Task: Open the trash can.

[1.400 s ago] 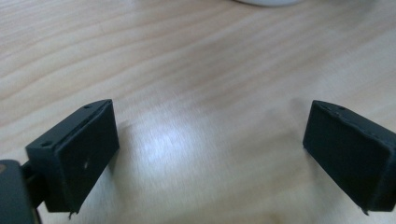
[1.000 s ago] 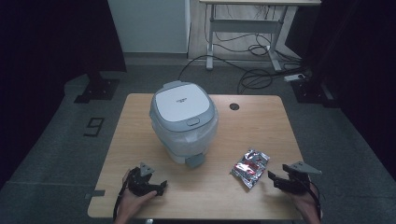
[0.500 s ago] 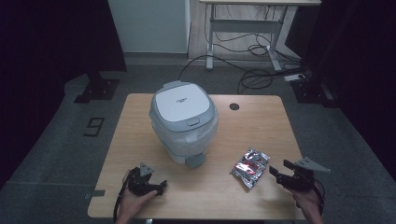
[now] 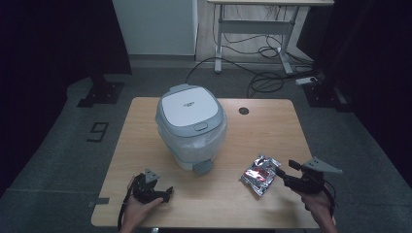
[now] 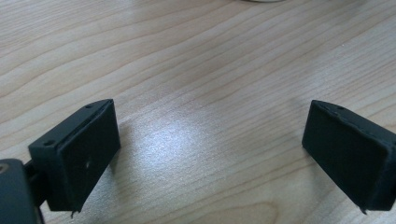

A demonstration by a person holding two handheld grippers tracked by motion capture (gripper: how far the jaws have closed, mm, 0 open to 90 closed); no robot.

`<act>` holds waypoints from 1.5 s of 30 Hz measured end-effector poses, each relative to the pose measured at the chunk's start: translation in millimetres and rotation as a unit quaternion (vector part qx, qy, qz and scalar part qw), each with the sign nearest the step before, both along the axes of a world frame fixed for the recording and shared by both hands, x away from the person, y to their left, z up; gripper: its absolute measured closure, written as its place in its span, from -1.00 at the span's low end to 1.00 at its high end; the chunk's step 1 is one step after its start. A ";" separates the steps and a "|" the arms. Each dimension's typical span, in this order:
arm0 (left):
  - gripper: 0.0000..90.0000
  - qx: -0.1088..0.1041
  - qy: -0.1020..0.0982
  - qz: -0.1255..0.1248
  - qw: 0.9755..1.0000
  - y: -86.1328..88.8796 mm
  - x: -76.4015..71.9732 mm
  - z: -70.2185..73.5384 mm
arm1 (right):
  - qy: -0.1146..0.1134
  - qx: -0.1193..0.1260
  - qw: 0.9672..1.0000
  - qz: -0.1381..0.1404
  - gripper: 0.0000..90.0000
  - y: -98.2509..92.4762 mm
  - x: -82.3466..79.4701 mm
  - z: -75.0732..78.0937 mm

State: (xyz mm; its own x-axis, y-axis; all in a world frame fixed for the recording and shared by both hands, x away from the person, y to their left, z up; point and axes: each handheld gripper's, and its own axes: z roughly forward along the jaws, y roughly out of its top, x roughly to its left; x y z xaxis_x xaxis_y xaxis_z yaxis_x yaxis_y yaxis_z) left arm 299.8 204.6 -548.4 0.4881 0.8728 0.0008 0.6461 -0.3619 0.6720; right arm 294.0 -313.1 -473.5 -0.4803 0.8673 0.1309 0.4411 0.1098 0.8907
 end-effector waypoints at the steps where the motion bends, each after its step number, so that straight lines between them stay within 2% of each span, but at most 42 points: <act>1: -0.91 0.000 0.000 0.000 1.000 0.0 0.0 0.0 | 0.000 0.000 1.000 0.000 -0.28 0.0 0.0 0.0; 4: -0.91 0.001 0.000 0.000 1.000 0.2 0.0 0.1 | -0.006 0.011 1.000 0.012 -0.17 6.3 3.4 10.2; 13: -0.90 0.000 0.000 0.001 1.000 1.2 0.6 0.0 | -0.013 0.012 0.999 0.028 -0.05 22.4 8.6 25.0; 19: -0.90 -0.001 0.000 0.002 1.000 1.2 0.5 0.0 | -0.016 0.018 0.999 0.038 0.10 33.4 14.3 34.8; 25: -0.90 -0.001 0.000 0.003 1.000 1.4 0.3 0.1 | -0.019 0.022 0.998 0.054 0.31 44.5 19.5 47.1; 30: -0.90 0.000 0.001 0.003 1.000 1.4 0.3 0.2 | -0.026 0.019 0.996 0.082 0.52 62.0 25.0 61.4; 39: -0.90 0.000 0.000 0.003 1.000 1.6 0.2 0.2 | -0.026 0.020 0.995 0.098 0.80 78.5 33.8 69.1; 45: -0.90 -0.001 0.000 0.002 1.000 1.7 0.2 0.2 | -0.030 0.035 0.993 0.110 0.99 88.3 39.7 78.4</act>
State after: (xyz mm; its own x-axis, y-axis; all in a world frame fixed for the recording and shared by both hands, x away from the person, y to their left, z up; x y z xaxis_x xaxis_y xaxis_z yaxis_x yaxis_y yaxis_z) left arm 300.0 206.3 -548.2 0.4838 0.8752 -0.0008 0.6485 -0.3579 0.6719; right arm 333.7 -224.8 -395.1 -0.6652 0.7310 0.1520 0.3587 0.1343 0.9237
